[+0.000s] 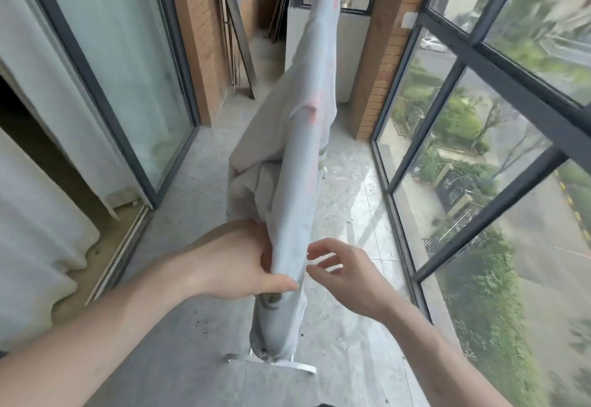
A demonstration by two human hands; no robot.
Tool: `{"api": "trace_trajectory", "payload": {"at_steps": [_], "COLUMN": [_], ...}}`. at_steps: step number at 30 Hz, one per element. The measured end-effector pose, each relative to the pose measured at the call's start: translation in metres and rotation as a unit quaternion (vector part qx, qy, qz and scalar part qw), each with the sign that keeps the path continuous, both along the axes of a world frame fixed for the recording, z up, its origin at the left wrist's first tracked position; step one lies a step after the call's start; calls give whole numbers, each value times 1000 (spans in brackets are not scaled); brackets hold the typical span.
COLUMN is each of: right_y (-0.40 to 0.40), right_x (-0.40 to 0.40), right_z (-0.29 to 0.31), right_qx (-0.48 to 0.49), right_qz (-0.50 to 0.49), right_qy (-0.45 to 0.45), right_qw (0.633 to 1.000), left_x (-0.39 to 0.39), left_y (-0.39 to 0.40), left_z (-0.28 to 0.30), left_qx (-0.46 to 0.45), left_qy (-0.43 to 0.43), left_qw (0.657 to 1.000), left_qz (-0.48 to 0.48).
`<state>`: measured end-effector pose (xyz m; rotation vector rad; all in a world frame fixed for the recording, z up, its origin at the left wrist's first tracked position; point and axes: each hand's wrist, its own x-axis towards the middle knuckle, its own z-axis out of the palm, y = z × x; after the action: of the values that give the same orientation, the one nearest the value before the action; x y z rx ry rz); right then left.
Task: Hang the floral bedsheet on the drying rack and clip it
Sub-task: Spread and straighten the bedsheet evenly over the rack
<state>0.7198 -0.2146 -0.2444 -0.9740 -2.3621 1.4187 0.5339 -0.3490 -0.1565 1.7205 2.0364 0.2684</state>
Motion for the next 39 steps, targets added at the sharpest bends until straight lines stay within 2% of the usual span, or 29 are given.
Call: {"api": "trace_trajectory", "payload": {"at_steps": [7,13,19,21,24,28,31,33,39], "right_y": [-8,-18,-38,-48,-68,-99,-121,-138,-160], "right_x": [18,8,-14,-36,-63,-88,-98,-102,-107], "right_z": [14,29,69,80,91,99,102,103,103], "right_qx": [20,25,69,98,127,191,249,301,376], "right_qz": [-40,-108,-187,-223,-311,-418,-450,-472,-516], "right_qy": [-5,76,176,220,300,353,348,309,170], "right_qw": [999,991,964,945,893,815,783,769,751], "left_x": [-9,-36,-65,-80,-106,-139,-154,-159,-141], "left_y": [8,-3,10,15,22,21,27,33,56], "left_z": [0,12,29,32,43,64,79,87,81], "left_qx": [-8,-10,39,40,64,147,255,292,351], "left_qy": [-20,-21,1,5,1,-48,-107,-139,-72], "left_qw": [997,991,980,969,945,928,907,893,887], "left_qz": [-71,-135,-194,-242,-321,-340,-318,-312,-290]}}
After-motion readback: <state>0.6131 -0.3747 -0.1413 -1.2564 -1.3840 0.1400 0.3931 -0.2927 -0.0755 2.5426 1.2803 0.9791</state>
